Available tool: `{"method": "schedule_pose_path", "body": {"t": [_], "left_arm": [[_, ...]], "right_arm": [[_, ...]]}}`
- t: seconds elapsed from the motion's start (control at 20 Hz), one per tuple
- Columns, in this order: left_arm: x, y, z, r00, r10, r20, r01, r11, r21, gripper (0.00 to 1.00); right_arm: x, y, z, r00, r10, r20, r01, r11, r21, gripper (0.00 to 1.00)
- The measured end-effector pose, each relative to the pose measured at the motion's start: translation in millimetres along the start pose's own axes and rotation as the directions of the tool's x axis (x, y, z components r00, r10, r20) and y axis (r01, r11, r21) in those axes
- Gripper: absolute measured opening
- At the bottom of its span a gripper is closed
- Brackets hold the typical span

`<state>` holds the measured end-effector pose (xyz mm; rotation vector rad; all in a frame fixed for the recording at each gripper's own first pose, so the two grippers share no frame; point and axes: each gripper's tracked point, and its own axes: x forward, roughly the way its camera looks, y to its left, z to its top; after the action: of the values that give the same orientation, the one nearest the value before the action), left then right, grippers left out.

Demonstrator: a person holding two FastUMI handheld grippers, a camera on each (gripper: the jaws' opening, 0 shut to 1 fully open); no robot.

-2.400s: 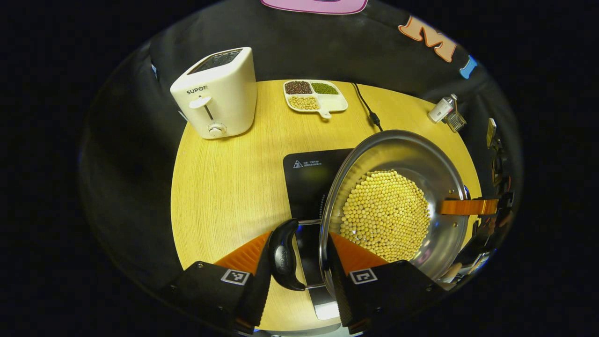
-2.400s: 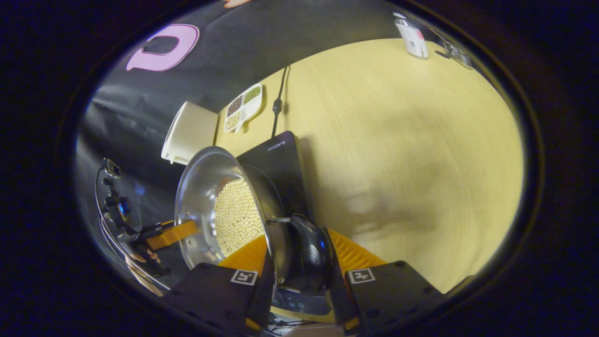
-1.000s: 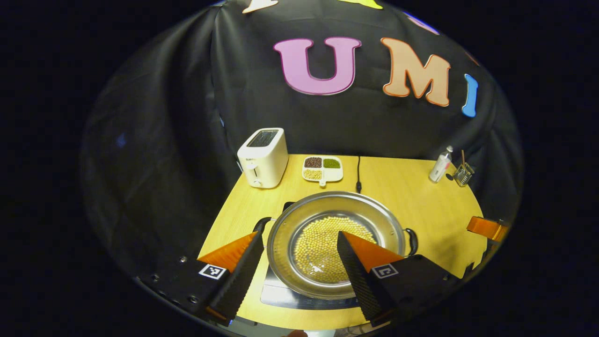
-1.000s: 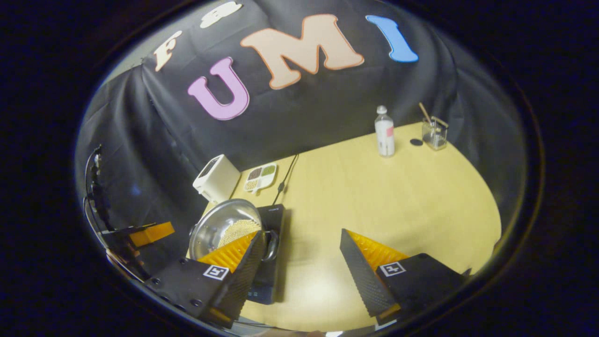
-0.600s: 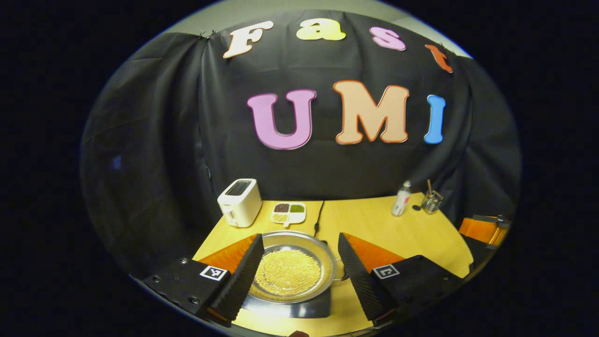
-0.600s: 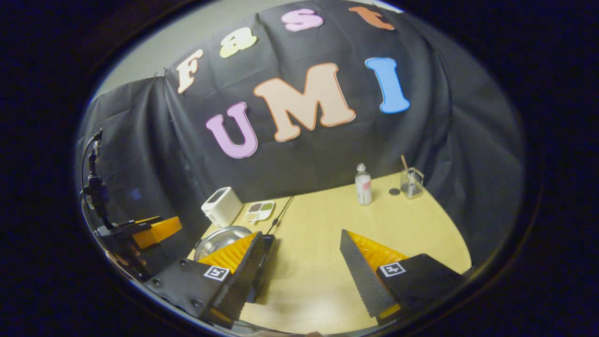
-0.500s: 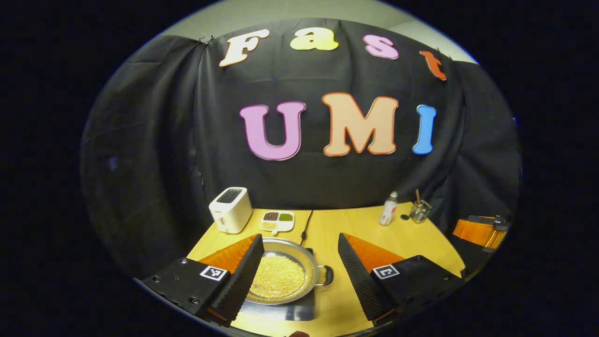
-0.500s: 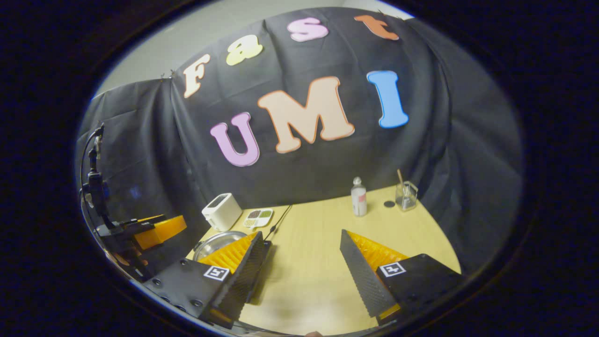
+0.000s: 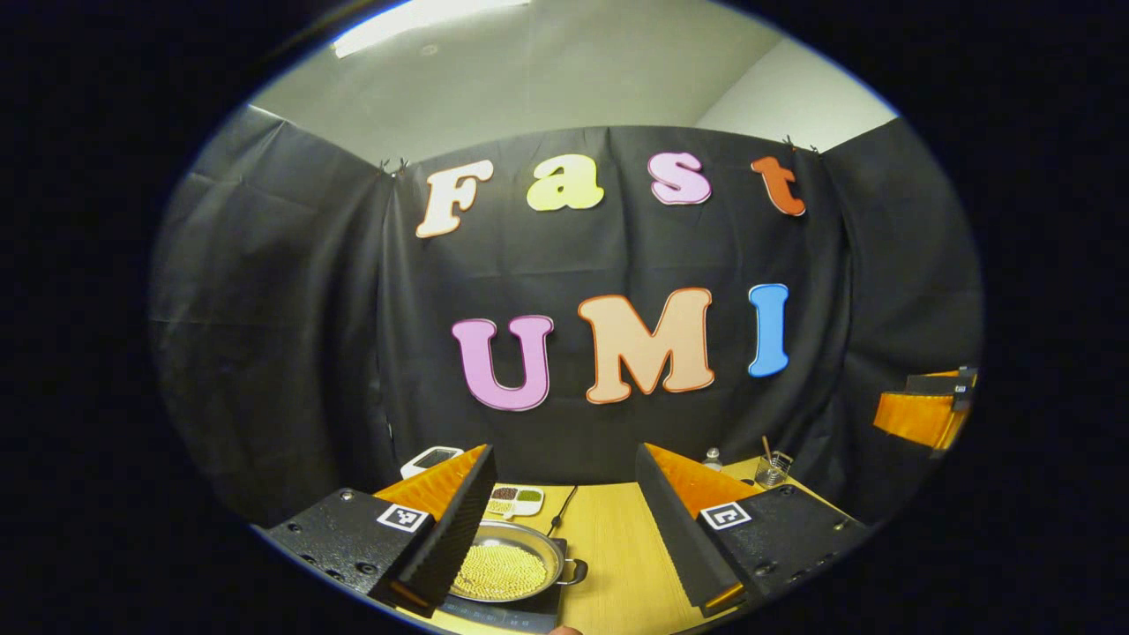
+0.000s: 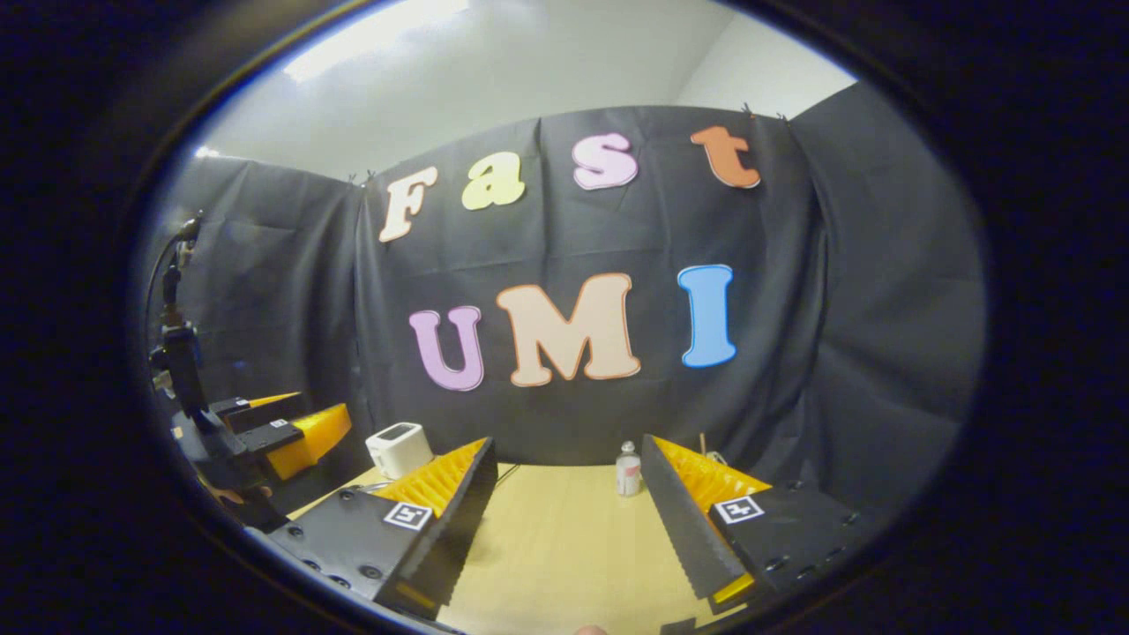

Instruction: First push the handle of the pot to place it horizontally, then grasp the pot with both hands and set it on the induction cooktop.

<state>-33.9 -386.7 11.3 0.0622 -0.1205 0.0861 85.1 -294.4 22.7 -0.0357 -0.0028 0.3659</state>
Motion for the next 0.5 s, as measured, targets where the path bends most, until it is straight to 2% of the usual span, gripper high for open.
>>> {"method": "schedule_pose_path", "body": {"t": [0.15, 0.35, 0.5], "left_arm": [[-18.2, -11.8, 6.9, 0.999, -0.012, 0.030, 0.012, 1.000, -0.005, 0.96], [-30.8, -23.3, -15.3, 0.998, -0.048, -0.030, 0.047, 0.999, -0.007, 0.96], [-34.3, -21.1, -27.0, 0.997, -0.042, -0.065, 0.041, 0.999, -0.009, 0.96]], "right_arm": [[-14.2, -4.8, 4.1, 1.000, -0.009, 0.029, 0.010, 1.000, -0.025, 0.92], [-27.1, -2.7, -2.9, 1.000, 0.008, 0.011, -0.008, 1.000, 0.006, 0.92], [-33.9, -0.5, -7.2, 1.000, 0.016, 0.006, -0.016, 1.000, 0.024, 0.92]]}}
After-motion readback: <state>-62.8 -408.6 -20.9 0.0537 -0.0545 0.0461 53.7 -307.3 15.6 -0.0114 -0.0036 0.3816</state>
